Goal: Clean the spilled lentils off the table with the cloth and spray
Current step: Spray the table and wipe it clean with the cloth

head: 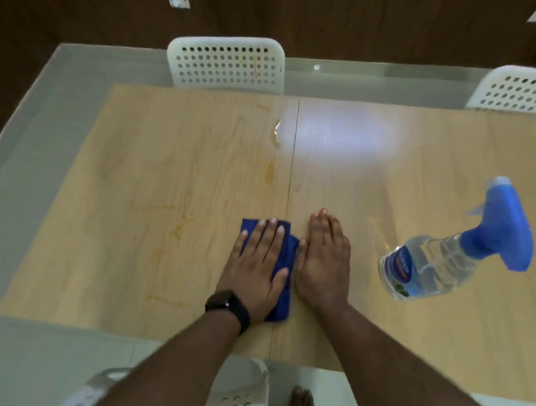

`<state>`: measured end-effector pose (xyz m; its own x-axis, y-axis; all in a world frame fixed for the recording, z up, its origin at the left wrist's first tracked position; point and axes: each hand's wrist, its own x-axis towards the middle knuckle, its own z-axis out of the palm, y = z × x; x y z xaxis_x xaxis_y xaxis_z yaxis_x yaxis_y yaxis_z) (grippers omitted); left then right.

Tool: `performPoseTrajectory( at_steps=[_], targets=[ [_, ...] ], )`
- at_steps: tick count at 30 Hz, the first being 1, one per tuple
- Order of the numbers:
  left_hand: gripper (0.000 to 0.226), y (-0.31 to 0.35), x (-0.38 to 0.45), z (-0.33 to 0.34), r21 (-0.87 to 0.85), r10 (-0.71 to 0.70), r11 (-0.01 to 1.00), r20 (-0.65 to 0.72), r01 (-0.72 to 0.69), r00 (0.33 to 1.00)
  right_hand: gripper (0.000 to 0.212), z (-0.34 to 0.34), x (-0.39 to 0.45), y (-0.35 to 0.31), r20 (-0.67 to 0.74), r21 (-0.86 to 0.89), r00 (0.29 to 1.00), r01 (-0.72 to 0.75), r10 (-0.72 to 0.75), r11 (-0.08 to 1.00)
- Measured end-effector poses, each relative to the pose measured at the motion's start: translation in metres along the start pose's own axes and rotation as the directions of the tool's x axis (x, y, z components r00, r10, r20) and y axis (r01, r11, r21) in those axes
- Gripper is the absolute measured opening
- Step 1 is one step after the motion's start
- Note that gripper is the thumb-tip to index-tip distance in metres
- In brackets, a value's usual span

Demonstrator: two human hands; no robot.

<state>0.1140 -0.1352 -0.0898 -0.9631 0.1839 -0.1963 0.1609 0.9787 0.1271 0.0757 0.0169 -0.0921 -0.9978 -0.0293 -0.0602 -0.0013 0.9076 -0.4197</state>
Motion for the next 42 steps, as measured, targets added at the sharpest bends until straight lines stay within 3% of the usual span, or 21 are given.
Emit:
performPoseTrajectory(
  at_steps=[6,12,22,29,34,38,42],
  targets=[
    [0.076,-0.007,0.014,0.001,0.007,-0.032,0.999,-0.021,0.032,0.999,0.05,-0.015,0.075,-0.012,0.041,-0.109,0.997,0.071,-0.067,0.992],
    [0.076,-0.018,0.068,-0.007,-0.006,-0.036,0.999,-0.058,0.036,0.998,0.04,-0.013,0.141,-0.011,-0.029,-0.167,0.995,0.089,-0.095,0.982],
    [0.077,-0.05,0.173,-0.028,-0.01,-0.037,0.999,-0.105,0.036,0.994,0.016,-0.009,0.208,-0.009,-0.239,-0.099,0.966,0.075,-0.097,0.992],
    [0.077,-0.078,0.28,-0.051,-0.001,-0.105,0.994,-0.131,0.106,0.986,0.042,-0.002,0.216,-0.01,-0.181,-0.158,0.983,-0.021,-0.008,0.987],
    [0.075,-0.067,0.342,-0.069,0.013,-0.051,0.999,-0.098,0.053,0.994,0.057,0.001,0.216,-0.007,-0.127,-0.138,0.992,-0.041,0.023,0.99],
    [0.072,-0.063,0.311,-0.069,0.027,0.102,0.995,-0.062,-0.101,0.993,0.066,-0.003,0.214,-0.01,-0.113,-0.132,0.993,-0.039,0.025,0.991],
    [0.073,-0.09,0.283,-0.069,0.01,0.108,0.994,-0.017,-0.108,0.994,0.065,-0.006,0.213,-0.013,-0.1,-0.114,0.994,-0.052,0.041,0.992]
  ],
)
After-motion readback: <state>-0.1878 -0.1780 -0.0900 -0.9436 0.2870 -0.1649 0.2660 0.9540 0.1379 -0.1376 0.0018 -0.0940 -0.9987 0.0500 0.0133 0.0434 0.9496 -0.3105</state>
